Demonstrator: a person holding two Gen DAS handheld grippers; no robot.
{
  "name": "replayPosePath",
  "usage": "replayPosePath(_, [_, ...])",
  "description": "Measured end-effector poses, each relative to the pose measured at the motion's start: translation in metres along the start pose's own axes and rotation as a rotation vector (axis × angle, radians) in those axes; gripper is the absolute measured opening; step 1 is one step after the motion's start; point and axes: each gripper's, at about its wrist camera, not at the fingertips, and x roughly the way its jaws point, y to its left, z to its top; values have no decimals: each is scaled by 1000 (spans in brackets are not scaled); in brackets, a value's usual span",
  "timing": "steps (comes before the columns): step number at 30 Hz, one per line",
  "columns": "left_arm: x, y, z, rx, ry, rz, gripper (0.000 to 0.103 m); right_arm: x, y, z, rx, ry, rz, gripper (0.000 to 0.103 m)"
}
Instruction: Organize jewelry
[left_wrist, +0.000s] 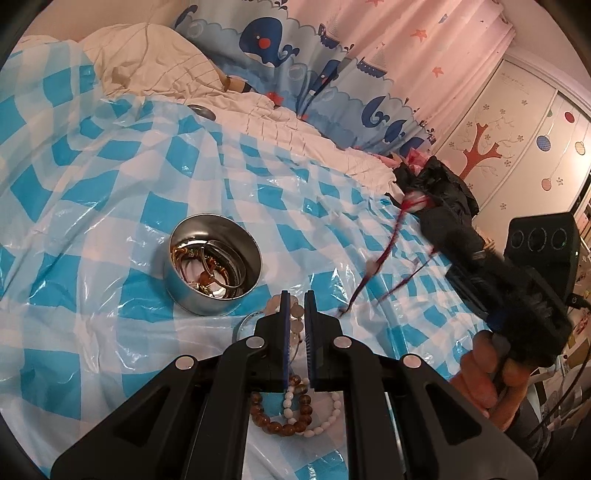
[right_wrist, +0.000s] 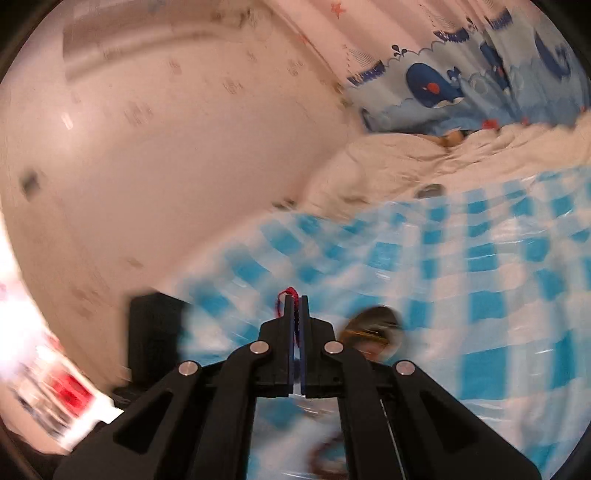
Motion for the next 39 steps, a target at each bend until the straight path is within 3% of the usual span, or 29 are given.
replayPosePath(1, [1,0,-1,1,2,2,6,12,-4,-5,-3,59,-44,3])
replayPosePath(3, [1,0,-2,0,5,5,6,16,-19,-13,90,75,-19,3])
replayPosePath(7, [0,0,-3,2,2,3,6,-12,-6,1,48,-52,49,3])
replayPosePath(12, [0,1,-1,-11,-1,3,6,-13,1,4,44,-64,89,3])
replayPosePath(15, [0,1,-1,-11,1,3,6,19,-5,-6,0,91,-82,3])
replayPosePath(17, [-1,2,0,-13,1,7,6,15,-21,-9,123,66,-28,3])
replayPosePath(19, [-3,3,0,-14,-2,5,6,8,-16,-2,65,49,-91,3])
replayPosePath(21, [-2,3,-1,-10,2,12,6,4,-20,-4,102,31,-56,3])
replayPosePath(26, [-2,4,0,-15,-1,14,6,0,-34,-2,227,7,148,3])
replayPosePath(31, [-3,4,0,-18,-1,13,6,3,-46,-5,257,44,58,3])
replayPosePath(39, [-3,4,0,-19,-1,13,6,-7,-59,-7,297,34,53,3])
